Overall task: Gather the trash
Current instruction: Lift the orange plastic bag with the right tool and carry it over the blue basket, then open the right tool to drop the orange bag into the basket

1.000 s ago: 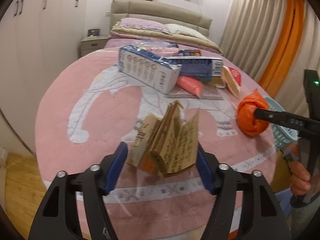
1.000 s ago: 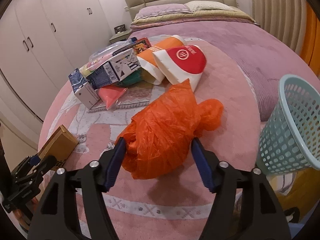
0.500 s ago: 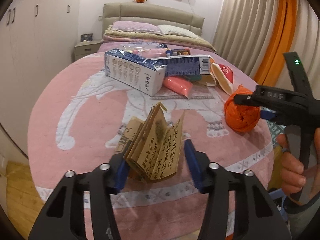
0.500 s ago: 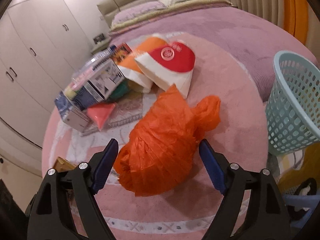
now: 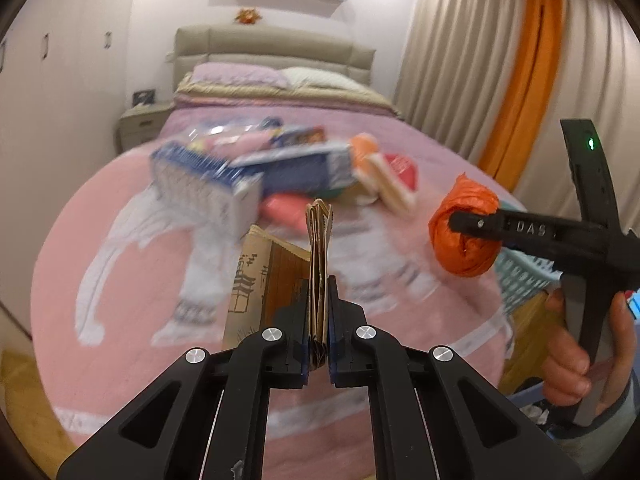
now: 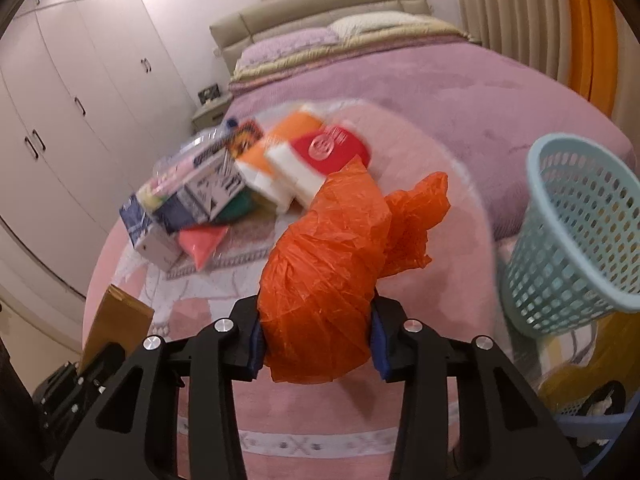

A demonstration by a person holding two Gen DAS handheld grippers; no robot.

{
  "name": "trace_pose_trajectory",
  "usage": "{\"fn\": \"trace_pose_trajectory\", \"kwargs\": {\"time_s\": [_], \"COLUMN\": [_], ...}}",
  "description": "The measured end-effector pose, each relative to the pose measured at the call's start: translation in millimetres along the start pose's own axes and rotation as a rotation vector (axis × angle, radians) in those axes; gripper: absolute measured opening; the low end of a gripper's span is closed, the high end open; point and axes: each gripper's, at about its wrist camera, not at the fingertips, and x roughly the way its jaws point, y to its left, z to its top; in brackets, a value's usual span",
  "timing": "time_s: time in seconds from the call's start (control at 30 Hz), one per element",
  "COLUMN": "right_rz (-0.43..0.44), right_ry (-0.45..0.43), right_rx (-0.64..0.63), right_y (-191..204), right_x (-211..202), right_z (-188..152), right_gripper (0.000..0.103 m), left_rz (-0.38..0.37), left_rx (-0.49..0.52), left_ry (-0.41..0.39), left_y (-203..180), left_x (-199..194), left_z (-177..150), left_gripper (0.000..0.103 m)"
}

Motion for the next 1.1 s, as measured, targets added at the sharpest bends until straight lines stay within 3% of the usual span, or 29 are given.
{"fn": "trace_pose_trajectory", "kwargs": {"time_s": [0.13, 0.3, 0.47, 0.53, 0.77, 0.93, 1.1], "right_rz": [-0.035, -0.146, -0.239, -0.275, -0.372, -0.384, -0.398], "right_ry": [-0.088, -0.207, -0.258, -0.265, -0.229, -0.164, -0.121], "right_rx": [0.020, 0.067, 0.152, 0.198, 0.333, 0.413, 0.450], "right_y": [-23.0, -69.7, -127.9, -153.4, -228.4, -268.1, -286.5], "right_x": [-26.0, -60.4, -79.7, -82.9, -77.4, -65.0, -52.7], "right_z": [13.7, 33.7, 48.8, 53.3, 55.1, 47.6, 43.5], "right_gripper": [0.038, 0.038, 0.038, 0.038, 0.038, 0.038, 0.041], "left_rz": [-0.057, -0.160, -0.321, -0.349, -0.478, -0.487, -0.534], "left_rx": [0.052, 0.160, 0.231, 0.255, 0.249, 0.265, 0.205], "left_ry": [-0.034, -0.069, -0.042, -0.031, 0.099, 0.170, 0.236], "left_y": [-30.9, -92.5, -158.5, -181.4, -242.2, -269.3, -284.1], "left_x": [8.8, 30.0, 65.5, 81.6, 155.1, 196.9, 227.0], "left_z": [27.2, 64.8, 94.3, 100.9, 112.1, 108.0, 111.4], "left_gripper": [0.005, 0.004, 0.005, 0.004, 0.005, 0.005, 0.006]}}
